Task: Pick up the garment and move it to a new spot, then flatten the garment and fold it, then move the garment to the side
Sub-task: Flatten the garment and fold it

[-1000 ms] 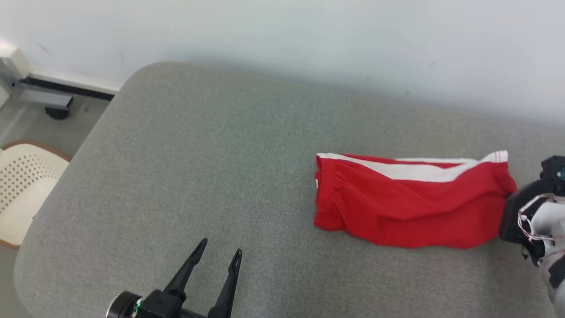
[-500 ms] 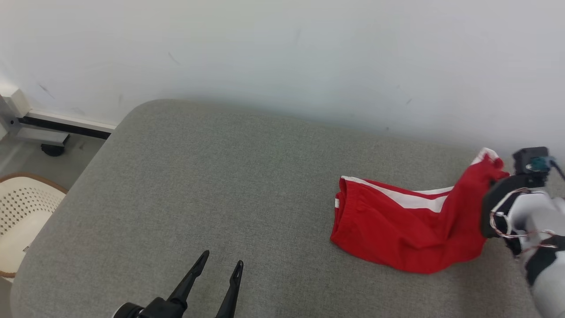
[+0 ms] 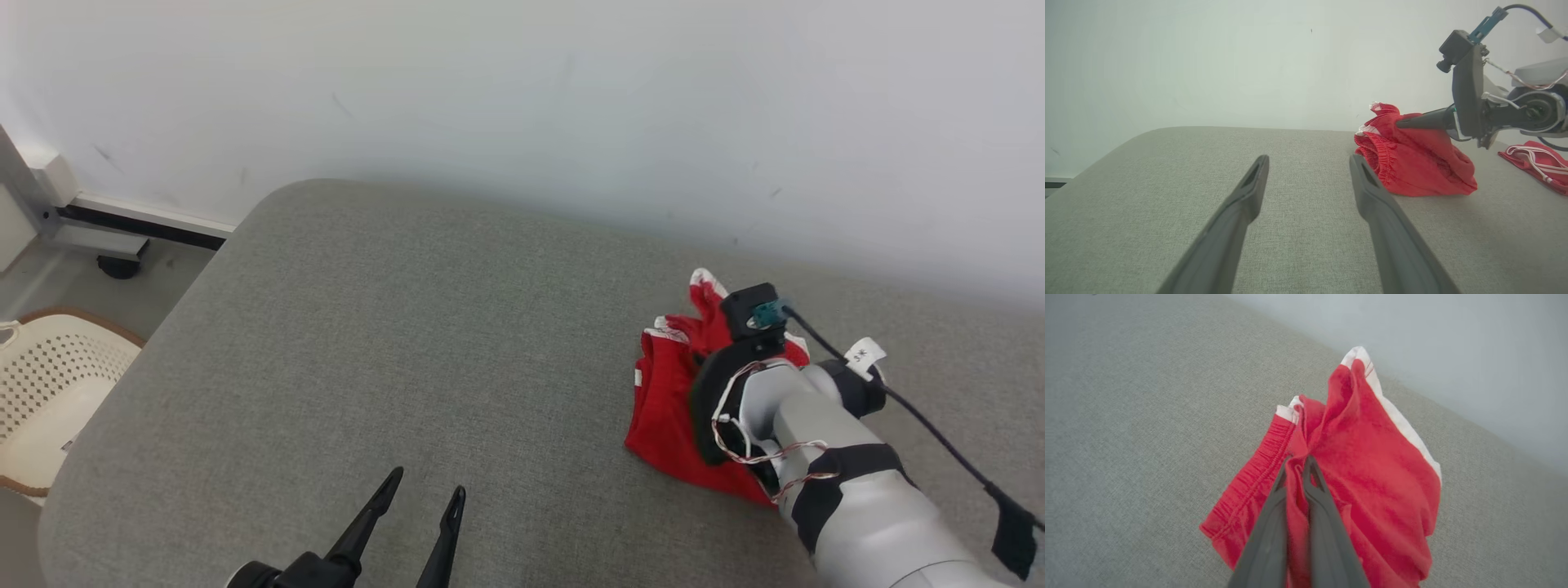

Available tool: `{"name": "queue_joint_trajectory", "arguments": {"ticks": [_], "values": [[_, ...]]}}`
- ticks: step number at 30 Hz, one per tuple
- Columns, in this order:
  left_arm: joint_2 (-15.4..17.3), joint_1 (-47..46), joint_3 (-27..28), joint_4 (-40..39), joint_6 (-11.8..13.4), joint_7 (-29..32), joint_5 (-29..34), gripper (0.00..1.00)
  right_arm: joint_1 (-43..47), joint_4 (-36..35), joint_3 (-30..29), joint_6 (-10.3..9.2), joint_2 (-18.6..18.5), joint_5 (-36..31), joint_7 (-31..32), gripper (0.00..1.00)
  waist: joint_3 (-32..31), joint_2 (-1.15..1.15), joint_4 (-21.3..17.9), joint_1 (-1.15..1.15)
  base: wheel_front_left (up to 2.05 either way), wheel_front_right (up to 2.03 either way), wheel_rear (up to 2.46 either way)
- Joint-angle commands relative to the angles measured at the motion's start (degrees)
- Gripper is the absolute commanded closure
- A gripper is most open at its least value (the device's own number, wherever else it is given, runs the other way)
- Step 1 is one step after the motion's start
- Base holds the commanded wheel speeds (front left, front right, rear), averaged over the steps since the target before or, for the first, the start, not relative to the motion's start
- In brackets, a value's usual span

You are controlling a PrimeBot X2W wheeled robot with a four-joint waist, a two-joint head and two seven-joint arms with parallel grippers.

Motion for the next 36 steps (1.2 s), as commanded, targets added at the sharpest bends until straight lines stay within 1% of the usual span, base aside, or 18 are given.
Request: {"name": "queue_joint_trajectory", "arguments": {"ticks": [1,4,9,10,11,13,16,18,20,23,28,32,33,34,35,36], "values": [[-0.14,-0.51,-0.12,0.07,-0.33,-0.27,-0.43,0.00,0.88,-0.05,0.36,0.03,0.60,0.51,0.21,1.00,0.21,0.00,0.46,0.01,0.00,0.00,0.00],[-0.33,-0.84,-0.40,0.46,-0.33,-0.37,-0.52,0.00,1.56,0.25,1.13,0.03,1.42,0.93,1.20,1.00,0.37,0.00,1.21,0.01,0.00,0.00,0.00],[-0.38,-0.99,-0.42,0.95,-0.27,-0.53,-0.80,0.00,1.87,0.12,0.70,0.03,2.48,2.86,1.43,1.00,0.43,0.00,2.00,0.01,0.00,0.00,0.00],[-0.35,-0.97,-0.38,1.01,-0.22,-0.55,-0.89,0.00,2.22,-0.19,0.74,0.03,2.67,3.92,1.66,0.53,0.39,0.00,2.03,0.01,0.00,0.00,0.00],[-0.34,-0.90,-0.35,1.07,-0.16,-0.56,-0.96,0.00,2.71,-0.58,0.44,0.03,2.81,5.53,2.04,0.00,0.33,0.00,2.03,0.01,0.00,0.00,0.00],[-0.33,-0.76,-0.35,1.26,-0.09,-0.65,-1.05,0.00,3.43,-2.95,-0.07,0.03,2.93,10.25,3.11,0.00,0.11,0.00,1.99,0.01,0.00,0.00,0.00],[-0.11,-0.24,-0.11,1.37,0.08,-0.78,-1.15,0.00,3.54,-10.02,0.52,0.03,2.98,18.74,4.08,0.00,-0.37,0.00,1.41,0.01,0.00,0.00,0.00],[0.08,0.07,0.05,1.16,0.24,-0.92,-1.19,0.00,2.71,-12.86,-0.62,0.03,2.71,21.37,2.62,0.00,-0.67,0.00,0.77,0.01,0.00,0.00,0.00],[0.32,0.32,0.30,0.90,0.41,-0.92,-1.20,0.00,2.36,-14.93,-2.02,0.03,0.99,22.55,0.99,0.00,-1.02,0.00,0.13,0.01,0.00,0.00,0.00],[0.48,0.87,0.53,0.61,0.61,-1.06,-1.15,0.00,2.66,-15.97,-3.60,0.03,-2.81,20.58,-1.78,0.00,-1.59,0.00,-0.78,0.01,0.00,0.00,0.00],[0.57,1.53,0.53,0.20,0.92,-1.14,-1.13,0.00,5.94,-13.40,-5.18,0.03,-7.01,14.18,-4.33,0.00,-2.02,0.00,-1.85,0.01,0.00,0.00,0.00],[0.16,1.15,0.33,0.08,0.84,-1.27,-1.30,0.00,9.10,-12.02,-4.34,0.03,-6.47,9.26,-5.09,0.00,-1.45,0.00,-2.23,0.01,0.00,0.00,0.00],[0.04,0.96,0.25,0.05,0.79,-1.30,-1.27,0.00,9.94,-11.78,-4.21,0.03,-6.12,8.16,-5.50,0.02,-1.11,0.00,-2.24,0.01,0.00,0.00,0.00],[-0.05,0.67,0.19,0.02,0.71,-1.34,-1.23,0.00,10.49,-11.56,-3.97,0.03,-5.89,6.70,-6.06,0.74,-0.75,0.00,-2.19,0.01,0.00,0.00,0.00],[-0.19,0.34,0.08,0.00,0.60,-1.37,-1.19,0.00,11.20,-11.34,-3.56,0.03,-5.48,5.56,-6.58,1.00,-0.31,0.00,-2.02,0.01,0.00,0.00,0.00],[-0.33,0.10,0.01,0.08,0.54,-1.41,-1.14,0.00,11.68,-10.84,-3.31,0.03,-5.14,4.33,-6.89,1.00,0.01,0.00,-1.84,0.01,0.00,0.00,0.00]]}}
